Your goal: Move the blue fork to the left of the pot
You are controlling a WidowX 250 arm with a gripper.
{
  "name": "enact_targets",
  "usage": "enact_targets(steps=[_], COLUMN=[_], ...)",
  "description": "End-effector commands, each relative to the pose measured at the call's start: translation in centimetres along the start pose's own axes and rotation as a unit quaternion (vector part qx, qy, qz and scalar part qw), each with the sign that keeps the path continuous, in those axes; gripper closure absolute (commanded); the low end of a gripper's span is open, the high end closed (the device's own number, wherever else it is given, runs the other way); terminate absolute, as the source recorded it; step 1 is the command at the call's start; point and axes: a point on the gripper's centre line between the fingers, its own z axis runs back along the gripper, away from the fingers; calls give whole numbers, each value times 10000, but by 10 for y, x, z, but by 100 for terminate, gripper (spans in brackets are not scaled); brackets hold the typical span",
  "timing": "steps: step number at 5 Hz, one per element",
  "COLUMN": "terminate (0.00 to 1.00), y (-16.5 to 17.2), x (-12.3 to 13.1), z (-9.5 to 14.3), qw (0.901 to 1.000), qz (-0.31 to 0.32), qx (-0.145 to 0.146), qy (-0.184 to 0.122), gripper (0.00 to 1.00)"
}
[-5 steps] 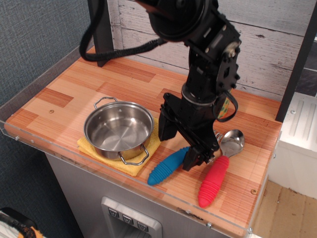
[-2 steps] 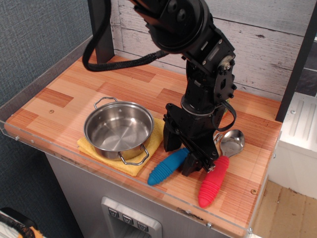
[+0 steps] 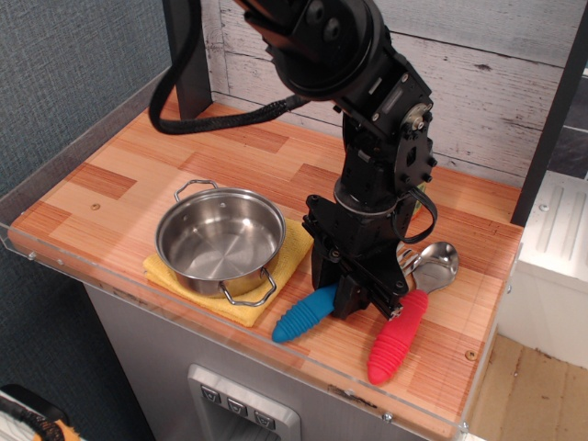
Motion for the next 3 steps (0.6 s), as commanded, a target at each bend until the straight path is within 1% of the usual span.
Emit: enact_targets(steps=[1, 2, 3], terminate=[0, 0, 0], y=[14, 19, 16], x=[2, 1, 3], z=[12, 14, 27], qw=[9984, 9949, 9950], qz=[566, 1009, 973], qx=[23, -73, -81], qy=[33, -6, -195], gripper=[100, 100, 100])
